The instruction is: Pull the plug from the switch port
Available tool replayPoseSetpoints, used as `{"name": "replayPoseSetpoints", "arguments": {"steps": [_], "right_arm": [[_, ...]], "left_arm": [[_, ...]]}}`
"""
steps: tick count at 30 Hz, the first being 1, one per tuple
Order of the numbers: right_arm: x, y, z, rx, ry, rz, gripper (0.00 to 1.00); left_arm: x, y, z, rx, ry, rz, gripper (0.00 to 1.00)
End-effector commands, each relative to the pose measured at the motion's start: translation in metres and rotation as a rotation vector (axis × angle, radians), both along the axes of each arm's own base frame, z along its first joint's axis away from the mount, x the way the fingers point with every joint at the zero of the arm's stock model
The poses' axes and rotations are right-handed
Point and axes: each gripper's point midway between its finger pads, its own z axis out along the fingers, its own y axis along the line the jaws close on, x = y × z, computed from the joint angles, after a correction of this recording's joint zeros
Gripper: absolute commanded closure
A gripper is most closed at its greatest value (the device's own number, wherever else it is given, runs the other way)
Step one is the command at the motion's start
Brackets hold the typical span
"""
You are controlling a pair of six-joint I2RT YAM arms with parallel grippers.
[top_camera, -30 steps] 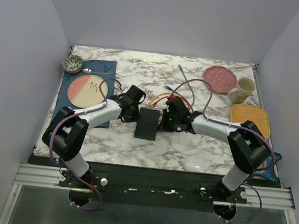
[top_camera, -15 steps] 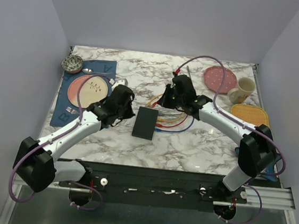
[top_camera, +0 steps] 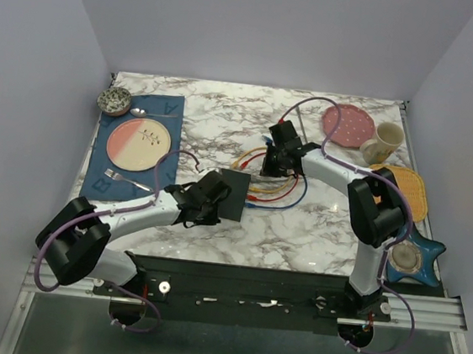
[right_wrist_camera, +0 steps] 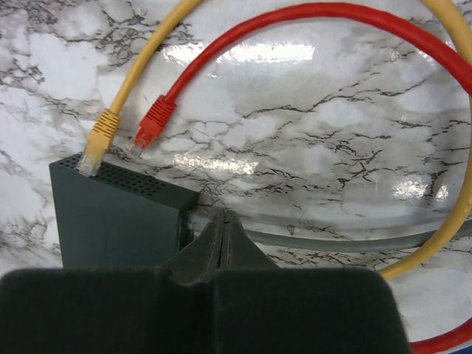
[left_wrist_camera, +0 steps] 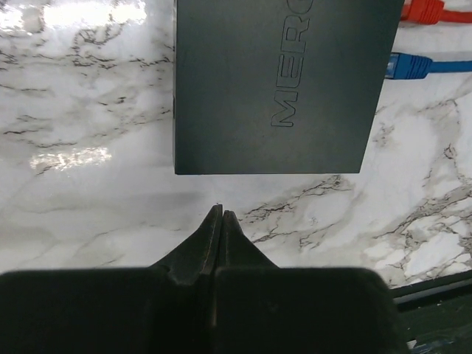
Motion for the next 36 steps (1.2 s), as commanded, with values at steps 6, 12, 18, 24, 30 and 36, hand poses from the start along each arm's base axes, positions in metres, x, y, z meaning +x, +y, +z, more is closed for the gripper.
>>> {"name": "replayPoseSetpoints", "arguments": {"steps": [6,12,18,24,30,36], "right_arm": [[-0.006,-0.026,-0.035,-0.079,0.085,-0.025,0.99],[-0.025,-0.034,-0.051,-0.086,0.136,-0.015,0.99],[-0.047,-0.032,-0.052,-0.024,0.163,0.002,0.99],[-0.08,-0.022,-0.051,0.072,0.203,0.033,0.99],[-0.103,-0.006,-0.042,0.124,0.211,0.075,0.99],[-0.096,0.01,-0.027,0.176,0.182,0.102,0.99]], "left_arm": [[-0.005,-0.028,-0.031,-0.042,0.102,-0.067,1.0],[0.007,-0.029,-0.049,-0.003,0.155,-0.036,1.0],[0.03,-0.022,-0.054,-0.052,0.195,0.047,1.0],[0.063,-0.011,-0.045,-0.095,0.206,0.137,1.0],[0.093,-0.004,-0.029,-0.091,0.177,0.208,1.0],[0.13,-0.005,-0.017,-0.06,0.158,0.221,1.0]]}}
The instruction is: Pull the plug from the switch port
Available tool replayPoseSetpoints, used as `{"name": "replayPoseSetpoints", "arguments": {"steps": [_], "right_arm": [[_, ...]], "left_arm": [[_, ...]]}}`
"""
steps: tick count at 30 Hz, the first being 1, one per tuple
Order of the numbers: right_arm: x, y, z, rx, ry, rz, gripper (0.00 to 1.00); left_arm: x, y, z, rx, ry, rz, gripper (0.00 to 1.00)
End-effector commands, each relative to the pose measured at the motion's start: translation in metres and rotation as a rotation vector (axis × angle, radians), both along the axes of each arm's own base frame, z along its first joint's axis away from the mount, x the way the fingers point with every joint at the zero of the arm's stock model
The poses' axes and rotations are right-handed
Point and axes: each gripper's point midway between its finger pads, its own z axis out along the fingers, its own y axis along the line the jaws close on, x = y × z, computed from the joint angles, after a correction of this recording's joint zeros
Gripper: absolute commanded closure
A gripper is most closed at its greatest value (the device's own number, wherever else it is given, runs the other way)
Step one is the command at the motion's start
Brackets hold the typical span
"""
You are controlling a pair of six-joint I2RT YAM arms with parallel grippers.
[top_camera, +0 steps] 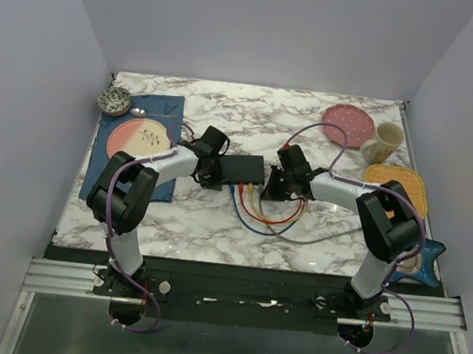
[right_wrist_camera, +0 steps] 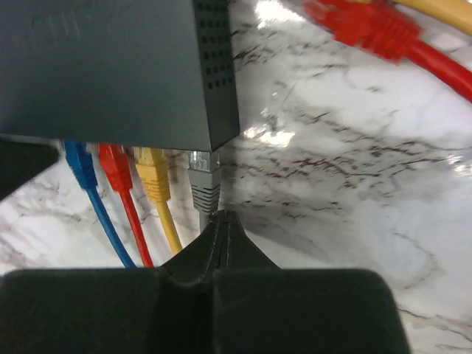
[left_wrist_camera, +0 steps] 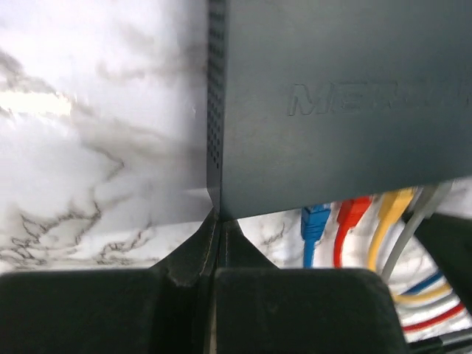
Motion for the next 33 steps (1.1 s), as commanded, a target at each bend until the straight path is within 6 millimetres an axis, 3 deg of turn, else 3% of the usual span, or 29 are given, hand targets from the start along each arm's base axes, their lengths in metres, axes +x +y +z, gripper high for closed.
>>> {"name": "replayPoseSetpoints", "arguments": {"steps": [1,5,9,17,19,24,26,27,29,30,33], "right_arm": [[-0.023,0.024,0.007,0.075,0.081,0.074,0.99],[-0.015,0.034,0.009,0.095,0.087,0.09,0.99],[-0.002,0.032,0.004,0.046,0.079,0.067,0.99],[0.034,-0.009,0.018,0.015,0.016,-0.048,0.99],[0.046,-0.008,0.021,0.017,0.008,-0.053,0.99],[0.058,-0.005,0.003,-0.034,0.051,-0.05,0.99],[0.063,-0.008,0.001,-0.061,0.048,-0.057,0.99],[0.064,-0.01,0.0,-0.071,0.049,-0.06,0.99],[0.064,-0.022,0.0,-0.111,0.04,-0.097,0.99],[0.067,-0.025,0.019,-0.105,-0.008,-0.115,0.99],[0.073,-0.039,0.043,-0.126,-0.11,-0.17,0.99]], "left_arm": [[0.032,-0.003,0.006,0.039,-0.029,-0.001,1.0],[0.053,0.006,0.014,0.053,-0.039,0.026,1.0],[0.066,0.013,0.02,0.052,-0.05,0.047,1.0],[0.064,0.034,0.024,0.087,-0.088,0.079,1.0],[0.06,0.037,0.02,0.079,-0.076,0.087,1.0],[0.052,0.041,0.028,0.052,-0.139,0.107,0.98],[0.046,0.044,0.034,0.037,-0.167,0.115,0.9],[0.042,0.045,0.034,0.034,-0.169,0.117,0.69],[0.034,0.048,0.036,0.021,-0.172,0.126,0.43],[0.032,0.048,0.037,0.013,-0.173,0.135,0.27],[0.023,0.047,0.038,-0.036,-0.186,0.174,0.01]]}}
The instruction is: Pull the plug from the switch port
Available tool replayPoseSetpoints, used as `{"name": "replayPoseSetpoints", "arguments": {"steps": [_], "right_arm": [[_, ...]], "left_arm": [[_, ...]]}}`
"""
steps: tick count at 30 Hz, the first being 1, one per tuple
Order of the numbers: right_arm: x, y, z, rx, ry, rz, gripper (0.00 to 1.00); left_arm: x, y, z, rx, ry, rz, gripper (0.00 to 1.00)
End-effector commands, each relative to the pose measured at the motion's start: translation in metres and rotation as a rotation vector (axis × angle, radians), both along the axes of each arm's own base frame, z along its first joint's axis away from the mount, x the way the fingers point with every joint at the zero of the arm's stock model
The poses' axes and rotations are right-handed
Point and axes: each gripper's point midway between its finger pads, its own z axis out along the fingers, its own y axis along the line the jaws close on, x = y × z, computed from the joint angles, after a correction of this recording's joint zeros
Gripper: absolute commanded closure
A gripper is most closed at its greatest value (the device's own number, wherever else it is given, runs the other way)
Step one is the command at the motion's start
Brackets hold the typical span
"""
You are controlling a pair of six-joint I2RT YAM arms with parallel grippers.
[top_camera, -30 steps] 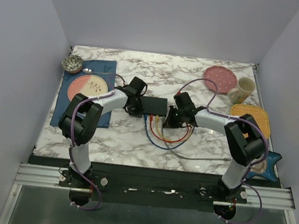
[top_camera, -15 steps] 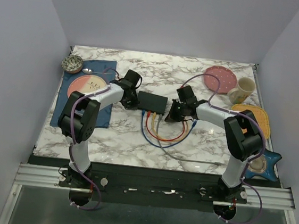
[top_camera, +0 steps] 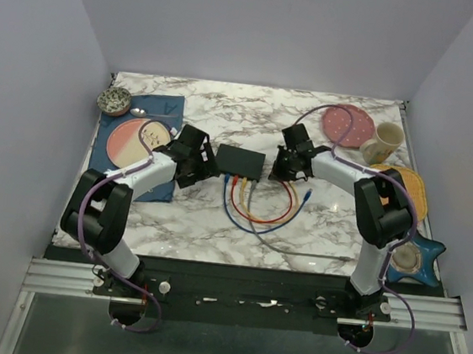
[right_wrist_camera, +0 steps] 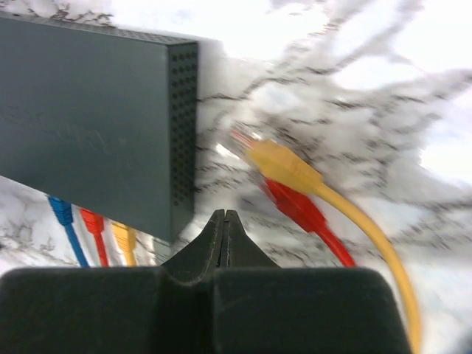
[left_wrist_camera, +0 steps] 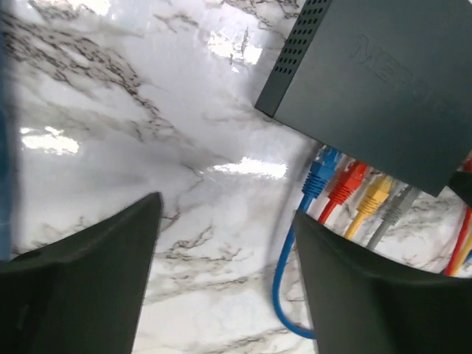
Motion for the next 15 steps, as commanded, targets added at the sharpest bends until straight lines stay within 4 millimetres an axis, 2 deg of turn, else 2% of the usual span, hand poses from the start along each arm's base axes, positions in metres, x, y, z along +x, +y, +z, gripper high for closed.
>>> {"name": "replayPoseSetpoints", "arguments": {"steps": [1,2,3,4,5,6,7,9,10,11,13,14,15], "right_arm": [[0.008,-0.022,0.052,-0.047,-0.169,-0.063,0.99],[0.012,-0.018,0.064,-0.02,-0.207,-0.054,0.99],[0.015,-0.014,0.073,0.003,-0.231,-0.038,0.98],[0.012,-0.002,0.081,0.056,-0.231,0.012,0.98],[0.013,0.004,0.085,0.079,-0.233,0.034,0.98],[0.018,0.012,0.094,0.107,-0.245,0.052,0.98],[0.017,0.018,0.095,0.129,-0.23,0.068,0.98],[0.018,0.024,0.086,0.144,-0.201,0.082,0.98],[0.02,0.031,0.09,0.175,-0.191,0.089,0.97],[0.02,0.035,0.079,0.179,-0.16,0.097,0.98],[0.019,0.048,0.078,0.241,-0.126,0.126,0.99],[0.02,0.054,0.078,0.268,-0.124,0.136,0.99],[0.02,0.058,0.072,0.284,-0.107,0.142,0.99]], "left_arm": [[-0.007,0.0,0.006,-0.075,-0.06,0.062,0.01],[0.0,-0.004,0.01,-0.112,-0.107,0.068,0.01],[-0.002,-0.014,0.012,-0.175,-0.11,0.045,0.01],[-0.01,-0.017,0.004,-0.215,-0.094,0.054,0.02],[-0.001,-0.026,0.012,-0.274,-0.152,0.045,0.03],[-0.005,-0.035,0.013,-0.333,-0.15,0.021,0.05],[-0.011,-0.038,0.004,-0.367,-0.127,0.039,0.06],[-0.004,-0.046,0.011,-0.434,-0.176,0.027,0.09],[-0.01,-0.048,0.003,-0.45,-0.159,0.024,0.1],[-0.004,-0.053,0.01,-0.491,-0.199,0.022,0.11],[-0.008,-0.056,0.006,-0.525,-0.2,0.013,0.14],[-0.002,-0.06,0.015,-0.564,-0.241,0.01,0.15],[-0.002,-0.061,0.014,-0.579,-0.247,0.012,0.16]]}}
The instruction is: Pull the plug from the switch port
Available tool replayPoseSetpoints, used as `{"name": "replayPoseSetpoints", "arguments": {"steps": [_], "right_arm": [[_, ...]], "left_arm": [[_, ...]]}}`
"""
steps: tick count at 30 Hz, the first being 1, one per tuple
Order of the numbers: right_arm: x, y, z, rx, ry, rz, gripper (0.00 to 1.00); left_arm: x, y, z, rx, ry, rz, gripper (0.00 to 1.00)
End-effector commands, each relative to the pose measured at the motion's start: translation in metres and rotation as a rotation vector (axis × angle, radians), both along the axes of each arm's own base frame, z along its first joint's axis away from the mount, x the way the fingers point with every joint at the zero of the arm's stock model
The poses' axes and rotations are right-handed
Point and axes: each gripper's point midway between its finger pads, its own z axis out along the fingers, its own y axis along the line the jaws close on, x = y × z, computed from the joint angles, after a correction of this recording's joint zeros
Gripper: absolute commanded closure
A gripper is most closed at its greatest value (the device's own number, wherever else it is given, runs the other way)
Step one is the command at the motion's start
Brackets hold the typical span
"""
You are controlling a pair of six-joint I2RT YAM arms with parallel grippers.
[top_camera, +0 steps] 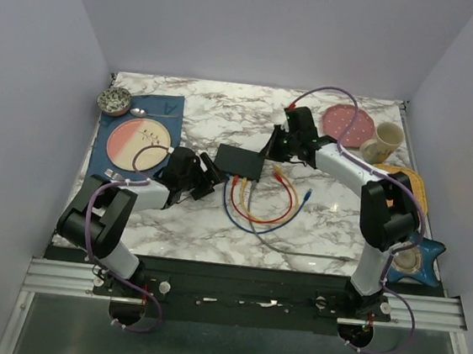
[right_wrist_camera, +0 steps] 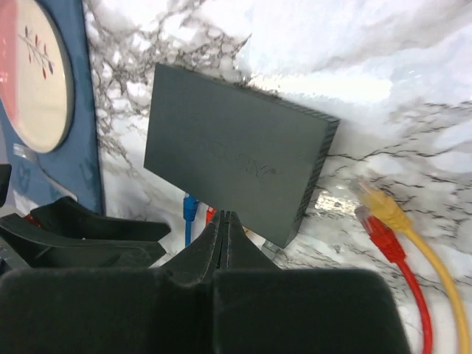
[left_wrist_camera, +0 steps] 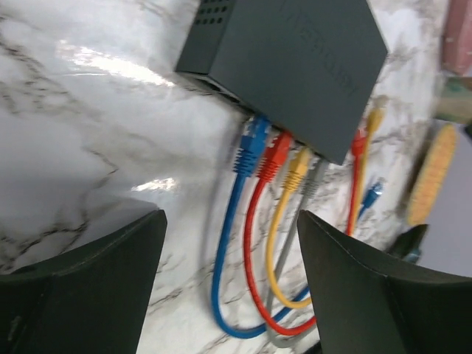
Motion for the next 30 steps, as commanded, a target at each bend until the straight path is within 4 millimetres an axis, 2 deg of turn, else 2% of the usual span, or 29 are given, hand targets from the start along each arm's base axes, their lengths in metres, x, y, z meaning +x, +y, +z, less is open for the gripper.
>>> {"name": "replayPoseSetpoints", "arguments": {"steps": [1,3,4,6,7,9,10,11,12,13,15,16,19,30], "right_arm": [[-0.011,0.033,-0.011,0.139,0.1,0.111,0.99],[-0.01,0.041,-0.013,0.184,0.095,0.131,0.99],[-0.012,0.046,-0.011,0.213,0.106,0.148,0.99],[-0.01,0.054,-0.008,0.247,0.102,0.172,0.99],[-0.011,0.057,-0.014,0.263,0.131,0.186,0.99],[-0.01,0.063,-0.014,0.29,0.137,0.207,0.99],[-0.011,0.065,-0.02,0.299,0.164,0.21,0.99],[-0.011,0.066,-0.021,0.304,0.165,0.212,0.99],[-0.011,0.068,-0.022,0.309,0.17,0.216,0.99],[-0.01,0.069,-0.023,0.314,0.176,0.219,0.99],[-0.011,0.069,-0.031,0.31,0.191,0.221,0.99],[-0.011,0.069,-0.034,0.306,0.193,0.223,0.99],[-0.012,0.069,-0.046,0.302,0.222,0.221,0.99],[-0.015,0.066,-0.085,0.274,0.316,0.18,0.99]], "left_arm": [[0.005,-0.02,0.016,-0.183,-0.089,-0.026,0.17],[0.01,-0.023,0.029,-0.244,-0.15,-0.016,0.2],[0.007,-0.021,0.022,-0.251,-0.141,-0.006,0.21],[0.011,-0.024,0.031,-0.309,-0.178,-0.003,0.26],[0.01,-0.022,0.024,-0.317,-0.165,0.006,0.28],[0.013,-0.026,0.031,-0.364,-0.199,-0.001,0.34],[0.011,-0.025,0.022,-0.386,-0.169,0.014,0.36],[0.015,-0.026,0.032,-0.422,-0.217,0.011,0.38],[0.016,-0.026,0.032,-0.441,-0.221,0.015,0.4],[0.014,-0.024,0.023,-0.461,-0.189,0.033,0.41],[0.018,-0.023,0.029,-0.502,-0.221,0.036,0.44],[0.019,-0.023,0.021,-0.506,-0.204,0.043,0.45],[0.023,-0.022,0.018,-0.535,-0.198,0.054,0.47],[0.033,-0.015,0.014,-0.496,-0.193,0.082,0.47]]}}
